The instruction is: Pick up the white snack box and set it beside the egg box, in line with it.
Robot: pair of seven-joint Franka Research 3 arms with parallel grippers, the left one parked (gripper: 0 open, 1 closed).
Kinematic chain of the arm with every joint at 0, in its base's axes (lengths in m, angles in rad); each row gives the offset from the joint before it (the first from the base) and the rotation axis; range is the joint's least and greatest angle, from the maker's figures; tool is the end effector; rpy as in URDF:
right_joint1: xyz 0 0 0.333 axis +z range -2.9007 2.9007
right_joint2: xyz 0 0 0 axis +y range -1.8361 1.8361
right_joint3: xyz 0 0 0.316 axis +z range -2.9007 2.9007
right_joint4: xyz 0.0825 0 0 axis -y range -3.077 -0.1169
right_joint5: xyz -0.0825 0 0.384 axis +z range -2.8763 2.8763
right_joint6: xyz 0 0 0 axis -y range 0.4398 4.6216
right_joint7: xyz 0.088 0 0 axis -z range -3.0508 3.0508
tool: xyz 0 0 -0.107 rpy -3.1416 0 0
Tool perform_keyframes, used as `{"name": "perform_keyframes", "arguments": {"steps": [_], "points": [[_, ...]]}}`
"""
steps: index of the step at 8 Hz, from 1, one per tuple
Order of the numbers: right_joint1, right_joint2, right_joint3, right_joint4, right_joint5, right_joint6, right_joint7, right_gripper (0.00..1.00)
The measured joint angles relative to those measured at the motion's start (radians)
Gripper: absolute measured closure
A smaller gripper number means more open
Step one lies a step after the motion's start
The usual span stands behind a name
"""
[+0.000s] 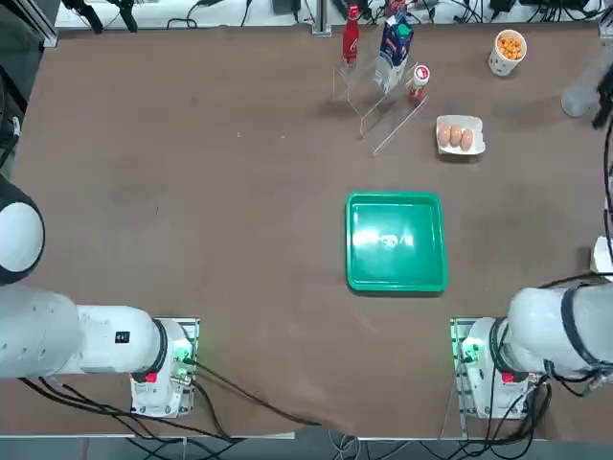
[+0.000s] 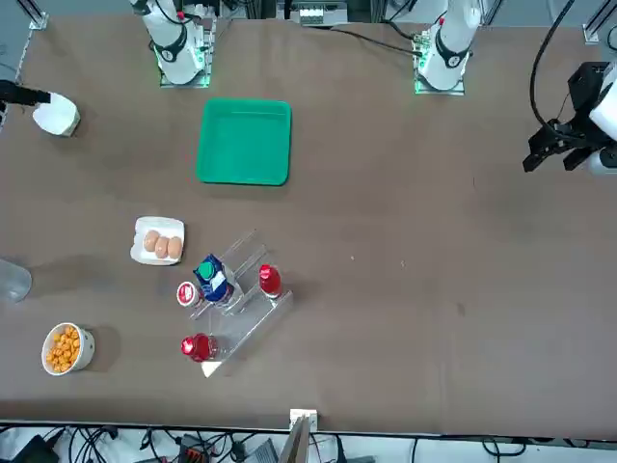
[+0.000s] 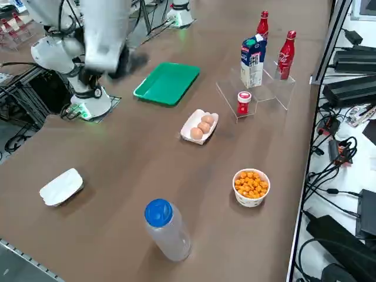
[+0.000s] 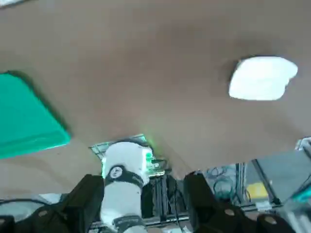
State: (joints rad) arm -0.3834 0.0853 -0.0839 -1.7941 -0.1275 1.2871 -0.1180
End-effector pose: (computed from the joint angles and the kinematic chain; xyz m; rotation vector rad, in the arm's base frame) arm 0.4517 -0.2448 0.4661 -2.9160 0.5149 0.9249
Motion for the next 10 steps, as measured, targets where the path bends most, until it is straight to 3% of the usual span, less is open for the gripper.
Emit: {"name": "perform_keyframes", "arguments": {"steps": [3, 5, 8, 10], "points": [[-0.227, 0.024, -0.003, -0.316, -0.040, 0.451, -0.058, 0.00], [-0.343, 0.021, -0.004, -0.469, -0.041, 0.720, -0.158, 0.00], [-0.424, 0.031, -0.003, -0.641, -0.042, 1.084, -0.245, 0.00], [-0.467, 0.063, -0.002, -0.685, -0.047, 1.204, -0.308, 0.00]]}}
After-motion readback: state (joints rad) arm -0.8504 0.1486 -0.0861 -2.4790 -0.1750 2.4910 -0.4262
